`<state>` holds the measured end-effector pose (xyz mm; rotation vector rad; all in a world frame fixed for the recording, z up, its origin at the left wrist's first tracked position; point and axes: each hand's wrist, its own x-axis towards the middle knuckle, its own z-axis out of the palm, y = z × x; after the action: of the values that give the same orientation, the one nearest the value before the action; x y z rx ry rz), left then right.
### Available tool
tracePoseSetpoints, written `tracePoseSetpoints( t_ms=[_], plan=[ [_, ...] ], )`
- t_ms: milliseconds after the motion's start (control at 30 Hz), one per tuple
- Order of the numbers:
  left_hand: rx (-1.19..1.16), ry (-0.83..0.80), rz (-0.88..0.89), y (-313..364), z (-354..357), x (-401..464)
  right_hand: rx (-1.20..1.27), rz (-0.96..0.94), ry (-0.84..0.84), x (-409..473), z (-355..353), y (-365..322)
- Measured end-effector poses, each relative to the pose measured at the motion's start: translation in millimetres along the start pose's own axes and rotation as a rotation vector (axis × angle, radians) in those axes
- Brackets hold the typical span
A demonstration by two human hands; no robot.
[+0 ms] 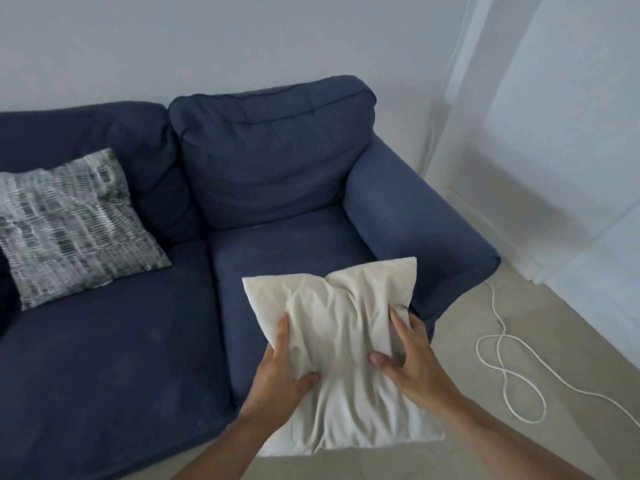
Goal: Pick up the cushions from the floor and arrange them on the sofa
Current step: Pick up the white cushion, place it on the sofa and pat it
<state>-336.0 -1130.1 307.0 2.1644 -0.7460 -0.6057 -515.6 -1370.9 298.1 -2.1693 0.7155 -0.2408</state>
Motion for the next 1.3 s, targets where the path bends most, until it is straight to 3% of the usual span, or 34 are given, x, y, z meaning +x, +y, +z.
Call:
tracePoseSetpoints(
  t_ms=[233,433,933,1300],
  plan=[
    [0.005,0.066,0.04,57,-84,100,0.008,-0.079,-0.014,116,-45,-70],
    [0.0,0.133,0.091,66,-140,192,0.027,-0.154,-0.035,225,-55,-113],
    [-0.06,0.23,0.075,-44,-173,408,-0.016,-0.252,-0.043,475,34,-104],
    [-0.078,0.131,-0.022,-101,-161,438,-0.045,-0.156,-0.084,519,66,-59]
  ],
)
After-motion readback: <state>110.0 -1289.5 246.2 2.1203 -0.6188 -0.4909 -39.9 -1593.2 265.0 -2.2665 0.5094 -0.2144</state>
